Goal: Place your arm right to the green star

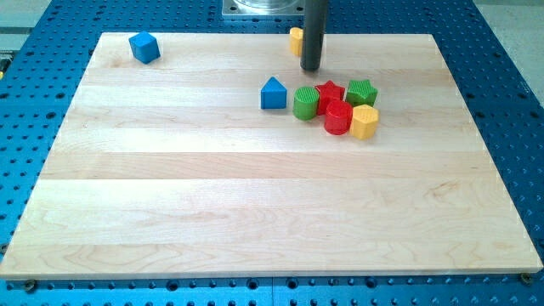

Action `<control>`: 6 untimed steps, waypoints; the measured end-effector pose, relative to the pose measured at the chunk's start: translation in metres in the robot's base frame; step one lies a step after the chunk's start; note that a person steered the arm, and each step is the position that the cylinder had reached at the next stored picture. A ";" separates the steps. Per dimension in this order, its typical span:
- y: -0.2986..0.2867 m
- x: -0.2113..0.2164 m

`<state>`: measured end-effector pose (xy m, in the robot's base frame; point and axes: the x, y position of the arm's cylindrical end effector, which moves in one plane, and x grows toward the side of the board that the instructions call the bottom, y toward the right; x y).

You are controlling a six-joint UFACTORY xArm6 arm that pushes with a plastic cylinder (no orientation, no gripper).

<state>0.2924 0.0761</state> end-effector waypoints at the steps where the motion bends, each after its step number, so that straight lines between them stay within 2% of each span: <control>1: 0.021 0.020; 2: 0.043 0.017; 4: 0.187 0.020; 6: 0.170 0.078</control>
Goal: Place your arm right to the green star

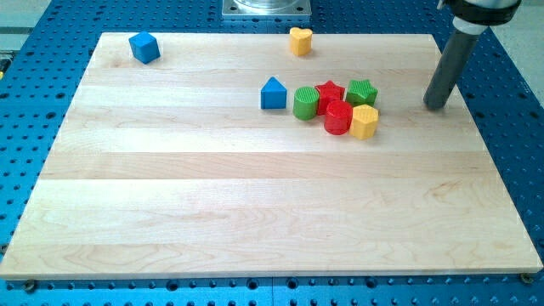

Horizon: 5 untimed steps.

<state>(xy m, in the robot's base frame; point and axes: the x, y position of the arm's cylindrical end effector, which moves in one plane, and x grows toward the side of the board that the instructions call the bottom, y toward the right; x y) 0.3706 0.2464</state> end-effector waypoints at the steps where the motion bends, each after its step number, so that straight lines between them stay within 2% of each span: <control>1: -0.029 0.001; 3: -0.055 -0.005; 4: -0.059 0.018; 5: -0.087 0.018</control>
